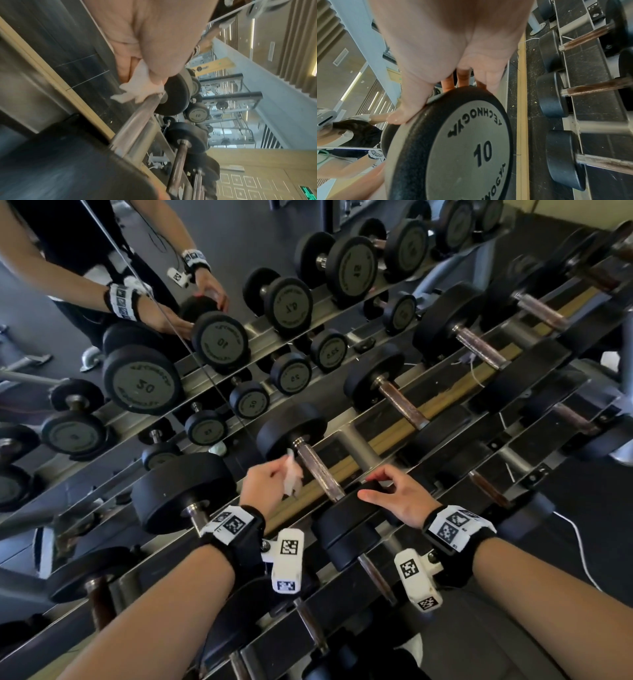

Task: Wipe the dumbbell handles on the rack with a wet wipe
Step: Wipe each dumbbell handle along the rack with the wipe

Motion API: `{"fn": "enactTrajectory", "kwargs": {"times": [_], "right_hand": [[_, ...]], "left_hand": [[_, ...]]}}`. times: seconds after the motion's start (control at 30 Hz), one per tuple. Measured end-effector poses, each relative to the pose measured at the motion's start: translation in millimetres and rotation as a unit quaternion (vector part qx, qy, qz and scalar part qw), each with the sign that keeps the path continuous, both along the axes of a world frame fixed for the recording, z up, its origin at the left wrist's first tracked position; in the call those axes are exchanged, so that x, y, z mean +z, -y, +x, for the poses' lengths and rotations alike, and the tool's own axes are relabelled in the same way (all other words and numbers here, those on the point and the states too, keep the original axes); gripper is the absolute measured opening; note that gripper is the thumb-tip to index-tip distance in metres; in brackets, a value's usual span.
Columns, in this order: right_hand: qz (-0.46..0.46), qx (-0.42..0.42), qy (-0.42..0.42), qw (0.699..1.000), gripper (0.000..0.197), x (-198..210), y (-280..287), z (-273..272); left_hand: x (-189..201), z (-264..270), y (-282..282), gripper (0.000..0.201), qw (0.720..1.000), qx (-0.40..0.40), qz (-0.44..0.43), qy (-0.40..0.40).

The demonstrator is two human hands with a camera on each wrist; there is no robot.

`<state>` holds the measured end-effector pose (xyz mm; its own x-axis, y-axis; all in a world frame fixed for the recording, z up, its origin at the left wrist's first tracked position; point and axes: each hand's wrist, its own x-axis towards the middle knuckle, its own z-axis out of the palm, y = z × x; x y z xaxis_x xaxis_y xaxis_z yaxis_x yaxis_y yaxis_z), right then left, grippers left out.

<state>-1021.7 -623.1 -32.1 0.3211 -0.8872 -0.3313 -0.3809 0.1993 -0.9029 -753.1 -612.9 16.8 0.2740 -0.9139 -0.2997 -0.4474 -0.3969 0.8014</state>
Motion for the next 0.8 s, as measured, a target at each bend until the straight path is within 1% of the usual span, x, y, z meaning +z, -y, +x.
{"fn": "enactTrajectory", "kwargs": {"times": [0.03,0.07,0.13,0.17,0.23,0.3,0.4,0.5,0.63,0.7,0.8], "right_hand": [[0.000,-0.005,0.007,1.000,0.045,-1,-1,0],[0.000,-0.009,0.014,1.000,0.044,-3,-2,0],[0.000,-0.014,0.025,1.000,0.040,-5,-3,1],[-0.002,-0.015,0.028,1.000,0.040,-5,-4,2],[-0.004,-0.013,0.029,0.999,0.047,-5,-4,2],[-0.002,-0.011,0.029,1.000,0.052,-4,-3,3],[-0.004,-0.016,0.025,1.000,0.048,-6,-1,4],[-0.006,-0.021,0.029,0.999,0.053,-7,-2,4],[-0.003,-0.023,0.042,0.999,0.056,-4,-5,4],[-0.003,-0.023,0.045,0.999,0.049,-3,-5,5],[-0.005,-0.019,0.036,0.999,0.040,-3,-5,6]], "left_hand": [[0,1,6,0.031,1.000,0.028,-0.008,0.011],[-2,-1,10,0.032,0.999,0.039,-0.014,0.029],[-10,-11,15,0.033,0.998,0.029,-0.018,0.053],[-13,-18,15,0.033,0.998,0.019,-0.018,0.053],[-19,-29,15,0.034,0.999,0.004,-0.014,0.039],[-20,-31,13,0.034,0.999,-0.007,-0.014,0.045],[-15,-27,8,0.032,0.994,-0.078,-0.027,0.076],[-12,-30,1,0.035,0.981,-0.143,-0.016,0.131],[-10,-36,-12,0.036,0.974,-0.169,0.015,0.150],[-7,-39,-19,0.039,0.972,-0.183,0.032,0.142],[-6,-44,-29,0.044,0.963,-0.214,0.046,0.159]]}}
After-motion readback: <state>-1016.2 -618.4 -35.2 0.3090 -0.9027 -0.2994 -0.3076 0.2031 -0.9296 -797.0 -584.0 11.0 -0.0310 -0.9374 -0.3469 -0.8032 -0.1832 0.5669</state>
